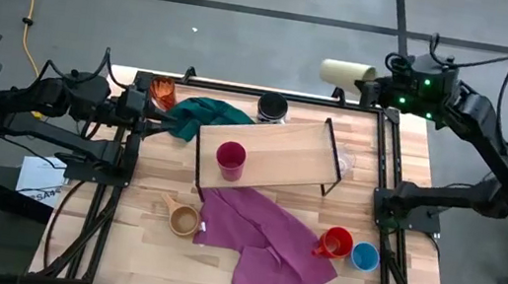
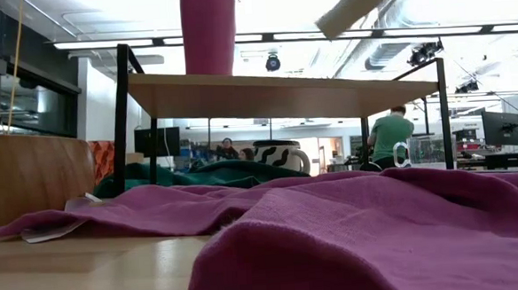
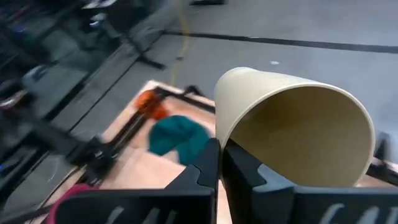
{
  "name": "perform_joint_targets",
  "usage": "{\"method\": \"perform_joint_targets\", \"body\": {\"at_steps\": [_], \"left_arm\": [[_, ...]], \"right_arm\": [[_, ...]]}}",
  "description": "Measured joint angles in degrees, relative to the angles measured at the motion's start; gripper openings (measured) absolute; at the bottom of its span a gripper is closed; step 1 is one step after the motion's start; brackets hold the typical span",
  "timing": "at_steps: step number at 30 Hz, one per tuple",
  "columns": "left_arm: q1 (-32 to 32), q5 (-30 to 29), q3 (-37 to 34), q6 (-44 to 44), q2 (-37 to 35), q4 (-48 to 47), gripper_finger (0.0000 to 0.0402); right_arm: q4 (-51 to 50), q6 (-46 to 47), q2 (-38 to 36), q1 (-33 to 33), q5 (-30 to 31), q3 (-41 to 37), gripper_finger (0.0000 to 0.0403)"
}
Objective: Stack small to large cups/mugs on shelf
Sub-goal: Put the white cup on the shelf
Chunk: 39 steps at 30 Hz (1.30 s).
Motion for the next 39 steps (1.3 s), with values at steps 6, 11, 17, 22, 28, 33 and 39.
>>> {"method": "perform_joint_targets", "body": {"at_steps": [6,11,17,22,28,33,39], "left_arm": [[0.0,0.01,0.0,-1.74,0.34,-0.03,0.0074],[0.0,0.49,0.0,-2.46,1.46,-0.49,0.0074],[0.01,1.8,0.0,-2.77,3.34,-1.48,0.0074],[0.01,2.57,0.0,-2.7,3.84,-1.5,0.0074],[0.02,2.61,0.0,-2.56,3.61,-1.46,0.0074],[0.0,3.32,0.0,-2.37,3.74,-1.45,0.0074],[0.02,3.78,0.0,-2.37,3.74,-1.44,0.0074]], "right_arm": [[0.39,-3.57,6.74,3.45,-6.03,5.56,0.0],[-1.94,-7.47,14.22,6.46,-9.7,11.3,0.0],[-9.56,-11.91,22.87,9.32,-9.69,20.28,0.0],[-13.06,-14.57,28.5,12.42,-9.71,27.35,0.0],[-22.41,-16.28,34.68,16.2,-9.69,34.99,0.0],[-25.41,-17.38,37.79,19.1,-9.74,37.84,0.0],[-30.0,-17.56,40.45,21.99,-9.58,38.35,0.0]]}}
